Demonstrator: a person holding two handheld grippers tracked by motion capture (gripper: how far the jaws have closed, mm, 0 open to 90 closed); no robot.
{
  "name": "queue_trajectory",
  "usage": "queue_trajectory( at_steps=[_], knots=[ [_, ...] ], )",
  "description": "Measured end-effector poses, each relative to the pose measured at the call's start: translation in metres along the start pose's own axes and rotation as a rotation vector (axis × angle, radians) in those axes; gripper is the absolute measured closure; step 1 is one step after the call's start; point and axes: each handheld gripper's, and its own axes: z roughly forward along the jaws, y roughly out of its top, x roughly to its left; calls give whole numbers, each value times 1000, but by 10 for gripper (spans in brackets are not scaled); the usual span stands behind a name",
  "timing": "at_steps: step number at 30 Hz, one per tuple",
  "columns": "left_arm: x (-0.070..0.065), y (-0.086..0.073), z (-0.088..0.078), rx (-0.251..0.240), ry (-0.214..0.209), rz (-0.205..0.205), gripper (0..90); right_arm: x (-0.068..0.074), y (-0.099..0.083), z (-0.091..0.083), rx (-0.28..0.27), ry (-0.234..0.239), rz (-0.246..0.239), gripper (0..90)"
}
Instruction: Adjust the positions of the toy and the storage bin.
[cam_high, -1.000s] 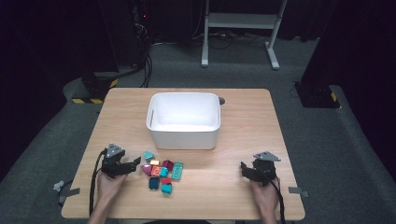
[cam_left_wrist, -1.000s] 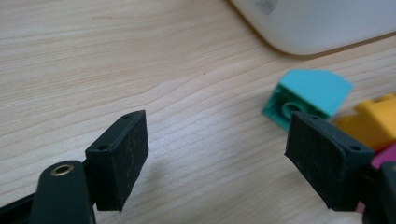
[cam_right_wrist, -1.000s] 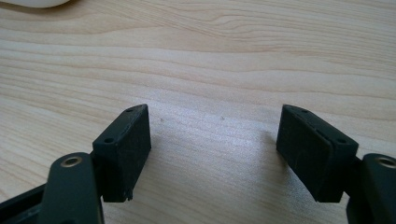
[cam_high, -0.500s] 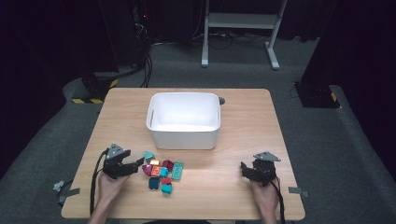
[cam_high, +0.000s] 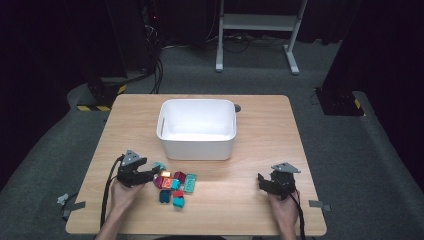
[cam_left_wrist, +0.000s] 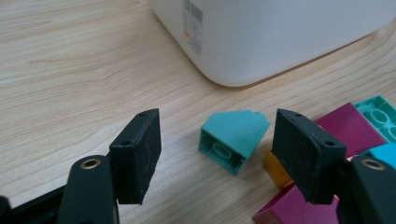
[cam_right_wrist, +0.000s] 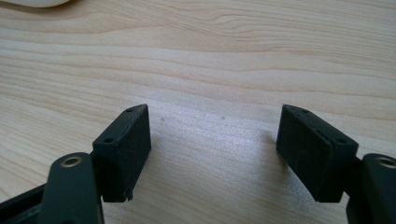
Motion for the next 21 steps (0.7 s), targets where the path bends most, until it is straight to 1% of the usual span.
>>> queue_trajectory(
  at_steps=[4,6,9,12,21],
  knots=[
    [-3,4,4,9,-9,10,352,0,0,0,0,0,0,262],
    [-3,6,6,17,-8,23,367,0,0,0,-1,1,-2,262],
    [-3,7,9,32,-11,25,383,0,0,0,0,1,-2,262],
    [-3,7,13,44,-11,32,402,0,0,0,0,1,-3,262],
    [1,4,22,88,-5,34,454,0,0,0,0,1,-2,262]
  ],
)
